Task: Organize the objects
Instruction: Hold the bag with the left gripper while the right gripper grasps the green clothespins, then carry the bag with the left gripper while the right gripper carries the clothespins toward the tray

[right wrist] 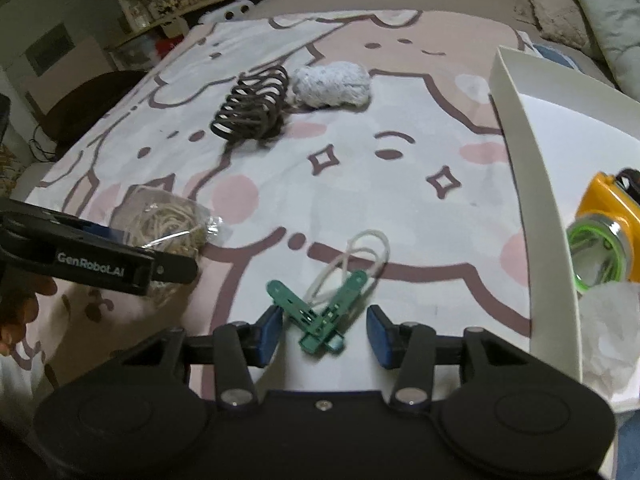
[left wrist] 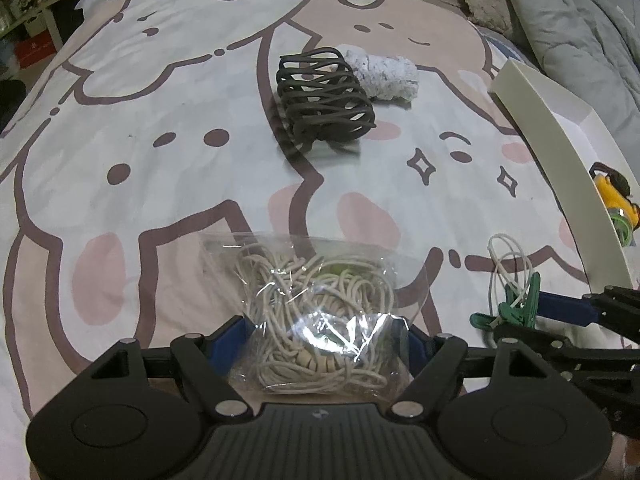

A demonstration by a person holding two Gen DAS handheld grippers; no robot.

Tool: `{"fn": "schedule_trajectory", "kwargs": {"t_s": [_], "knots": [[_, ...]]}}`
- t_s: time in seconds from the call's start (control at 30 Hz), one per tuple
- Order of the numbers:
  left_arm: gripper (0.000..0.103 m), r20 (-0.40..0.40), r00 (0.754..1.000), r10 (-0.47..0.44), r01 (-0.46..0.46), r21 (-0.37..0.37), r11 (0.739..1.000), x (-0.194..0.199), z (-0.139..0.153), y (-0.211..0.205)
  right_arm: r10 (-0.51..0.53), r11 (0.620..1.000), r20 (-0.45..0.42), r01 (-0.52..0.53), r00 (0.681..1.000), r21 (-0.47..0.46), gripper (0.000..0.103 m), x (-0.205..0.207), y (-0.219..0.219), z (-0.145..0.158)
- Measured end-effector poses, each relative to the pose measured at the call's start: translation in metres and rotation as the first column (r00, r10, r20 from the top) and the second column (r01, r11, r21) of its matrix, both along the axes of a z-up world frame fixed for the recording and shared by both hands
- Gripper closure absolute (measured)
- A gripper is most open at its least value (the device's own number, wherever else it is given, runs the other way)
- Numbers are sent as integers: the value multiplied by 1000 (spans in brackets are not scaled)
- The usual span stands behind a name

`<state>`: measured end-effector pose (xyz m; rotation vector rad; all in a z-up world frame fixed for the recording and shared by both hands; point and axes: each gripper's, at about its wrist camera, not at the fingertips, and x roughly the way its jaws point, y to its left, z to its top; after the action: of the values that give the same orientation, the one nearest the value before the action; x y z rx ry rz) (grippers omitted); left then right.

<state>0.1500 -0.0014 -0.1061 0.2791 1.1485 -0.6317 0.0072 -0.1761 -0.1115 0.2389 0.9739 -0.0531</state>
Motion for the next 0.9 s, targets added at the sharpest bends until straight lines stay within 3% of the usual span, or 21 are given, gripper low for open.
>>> {"fn": "schedule_trajectory", "kwargs": {"t_s": [0.17, 0.37, 0.57, 0.9], "knots": [[26, -8, 1000, 14, -15, -13, 1000, 1, 0, 2, 45, 996, -2, -45, 999, -71, 56, 5, 7, -9], [28, -15, 999, 41, -42, -37, 998, 3, 2, 5, 52, 996, 32, -50, 998, -74, 73, 4, 5, -5], [31, -16, 997, 71, -72, -73, 995, 5, 9, 9, 38, 995, 69, -32, 997, -89, 74, 1, 3, 4], [33, 117, 986, 117, -100, -141, 985, 7, 41, 12, -22, 996, 202, 39, 979, -80, 74, -2, -2, 42]]}}
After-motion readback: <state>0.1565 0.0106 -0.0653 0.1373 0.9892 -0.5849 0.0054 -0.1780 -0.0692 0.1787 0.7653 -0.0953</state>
